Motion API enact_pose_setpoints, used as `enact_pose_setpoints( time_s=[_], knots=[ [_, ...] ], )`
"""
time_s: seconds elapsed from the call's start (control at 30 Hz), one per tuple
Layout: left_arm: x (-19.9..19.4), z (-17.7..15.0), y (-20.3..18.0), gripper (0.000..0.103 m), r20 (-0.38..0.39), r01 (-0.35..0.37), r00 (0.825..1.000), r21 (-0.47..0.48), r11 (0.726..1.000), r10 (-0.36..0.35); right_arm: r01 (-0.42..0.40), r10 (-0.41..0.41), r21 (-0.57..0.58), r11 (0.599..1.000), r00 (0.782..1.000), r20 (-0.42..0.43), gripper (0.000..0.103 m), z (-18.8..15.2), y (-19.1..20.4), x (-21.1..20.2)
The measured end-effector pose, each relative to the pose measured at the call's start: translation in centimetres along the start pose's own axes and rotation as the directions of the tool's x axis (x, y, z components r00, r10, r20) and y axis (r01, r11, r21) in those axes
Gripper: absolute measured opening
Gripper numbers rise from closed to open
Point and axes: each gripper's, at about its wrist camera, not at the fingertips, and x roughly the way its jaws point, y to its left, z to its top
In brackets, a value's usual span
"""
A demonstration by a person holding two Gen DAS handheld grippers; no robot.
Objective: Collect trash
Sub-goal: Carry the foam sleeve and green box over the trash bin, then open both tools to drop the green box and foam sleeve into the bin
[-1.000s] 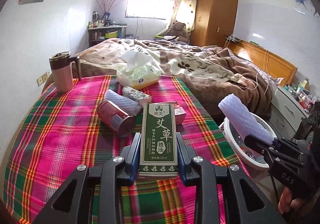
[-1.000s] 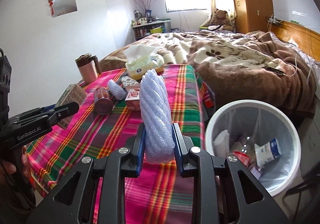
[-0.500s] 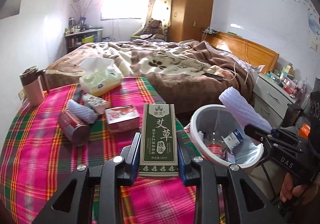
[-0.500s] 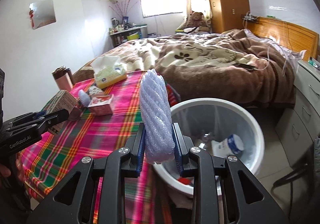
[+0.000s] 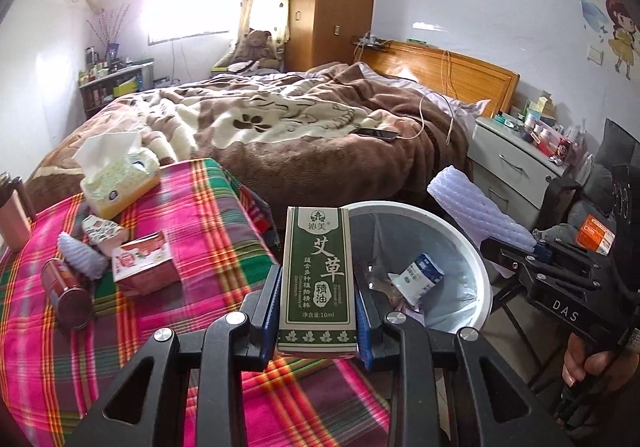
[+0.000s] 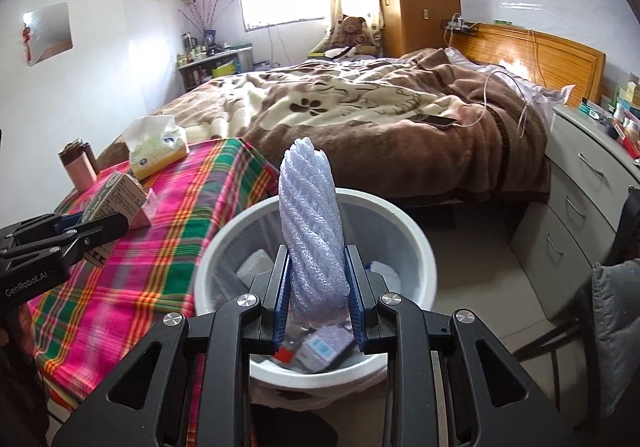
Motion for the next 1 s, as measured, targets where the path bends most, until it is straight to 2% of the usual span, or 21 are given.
enact_pose_setpoints(
  time_s=[0.23,0.8,1.0],
  knots=[
    [2.8,0.7,-1.5,0.032,-0.049,0.013,0.999,0.029,1.000,-0.011,0.019,-0.019,0.020,1.000,0.999,-0.036,0.026,-0.2,-2.1,1.0],
    [8.0,1.0,-3.3,0.032,-0.136,0.036,0.990,0.037,0.999,-0.031,0.040,-0.045,-0.044,0.998,0.991,-0.128,0.027,0.2,-4.0,3.4],
    [8.5,1.1,-3.4,0.050,-0.141,0.043,0.989,0.028,0.999,-0.039,0.025,-0.035,-0.071,0.997,0.988,-0.150,0.031,0.0,-3.8,3.7]
  ],
)
